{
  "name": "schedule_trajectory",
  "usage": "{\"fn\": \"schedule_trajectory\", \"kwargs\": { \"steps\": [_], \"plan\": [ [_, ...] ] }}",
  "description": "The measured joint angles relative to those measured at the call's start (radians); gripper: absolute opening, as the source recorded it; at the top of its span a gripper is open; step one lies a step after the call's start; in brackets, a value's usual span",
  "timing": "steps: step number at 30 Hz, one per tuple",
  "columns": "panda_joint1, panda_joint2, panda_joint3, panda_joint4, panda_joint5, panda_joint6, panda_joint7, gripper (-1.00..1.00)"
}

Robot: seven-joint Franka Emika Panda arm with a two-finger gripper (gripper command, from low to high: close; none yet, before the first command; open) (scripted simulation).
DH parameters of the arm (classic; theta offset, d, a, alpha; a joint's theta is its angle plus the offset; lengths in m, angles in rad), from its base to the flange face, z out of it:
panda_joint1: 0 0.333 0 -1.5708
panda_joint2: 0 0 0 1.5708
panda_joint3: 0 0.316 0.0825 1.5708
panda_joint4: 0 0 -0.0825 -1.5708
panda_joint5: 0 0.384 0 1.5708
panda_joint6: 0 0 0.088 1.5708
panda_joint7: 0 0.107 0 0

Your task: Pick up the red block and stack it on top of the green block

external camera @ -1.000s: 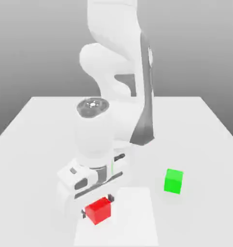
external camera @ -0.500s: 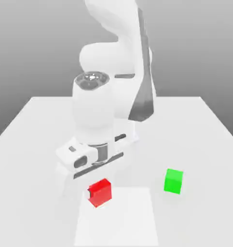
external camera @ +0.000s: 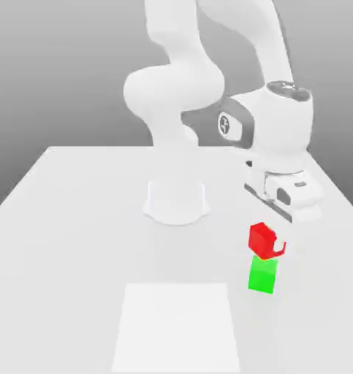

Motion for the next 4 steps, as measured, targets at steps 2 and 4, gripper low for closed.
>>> {"fn": "schedule_trajectory", "kwargs": {
  "steps": [2, 4],
  "plan": [
    [0.005, 0.031, 0.0, 0.001, 0.0, 0.03, -0.001, 1.0],
    [0.01, 0.031, 0.0, 0.001, 0.0, 0.03, -0.001, 1.0]
  ]
}}
